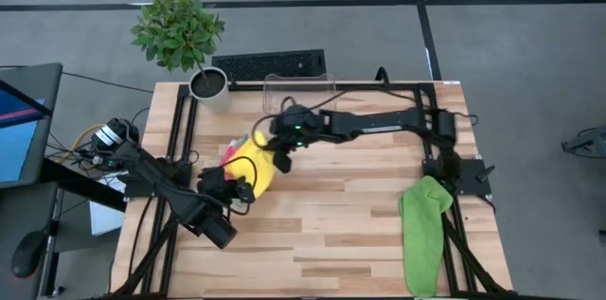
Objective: Fold microfiber towels
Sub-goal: Stack the folded yellow microfiber cloth on top of the folded pink microfiber cloth
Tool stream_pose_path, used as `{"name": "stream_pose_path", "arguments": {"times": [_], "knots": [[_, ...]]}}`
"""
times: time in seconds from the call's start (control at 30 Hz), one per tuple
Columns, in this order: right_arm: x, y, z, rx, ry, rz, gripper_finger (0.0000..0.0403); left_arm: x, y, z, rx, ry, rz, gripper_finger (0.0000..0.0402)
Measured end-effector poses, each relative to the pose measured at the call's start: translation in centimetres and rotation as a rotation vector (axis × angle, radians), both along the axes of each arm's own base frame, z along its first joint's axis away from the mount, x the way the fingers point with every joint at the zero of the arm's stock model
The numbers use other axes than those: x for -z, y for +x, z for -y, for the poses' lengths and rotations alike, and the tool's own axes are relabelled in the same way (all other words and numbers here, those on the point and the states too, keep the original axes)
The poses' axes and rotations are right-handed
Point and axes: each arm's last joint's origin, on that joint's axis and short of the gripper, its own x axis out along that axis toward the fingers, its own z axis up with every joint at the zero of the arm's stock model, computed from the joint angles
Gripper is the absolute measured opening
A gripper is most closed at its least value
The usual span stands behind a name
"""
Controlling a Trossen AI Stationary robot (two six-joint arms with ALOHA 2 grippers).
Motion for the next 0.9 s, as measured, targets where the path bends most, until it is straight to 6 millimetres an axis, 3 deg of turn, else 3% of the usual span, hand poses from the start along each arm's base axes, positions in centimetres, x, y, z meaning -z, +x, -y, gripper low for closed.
{"name": "stream_pose_path", "arguments": {"times": [0.2,0.4,0.63,0.9], "knots": [[0.4,4.2,0.7,-0.063,-0.055,-0.031,0.0009,-0.1,-0.7,-0.4,-0.01,0.012,-0.09,0.0],[1.2,6.2,2.0,-0.077,-0.083,-0.072,0.0009,0.1,-1.3,-0.9,-0.017,0.037,-0.168,0.0],[1.4,6.2,3.6,-0.079,-0.061,-0.083,0.0009,2.8,-1.8,-1.5,-0.038,0.006,-0.198,0.0003],[2.3,6.2,4.8,-0.057,-0.047,-0.113,0.0009,3.0,-2.0,-2.0,-0.056,-0.005,-0.22,0.0015]]}}
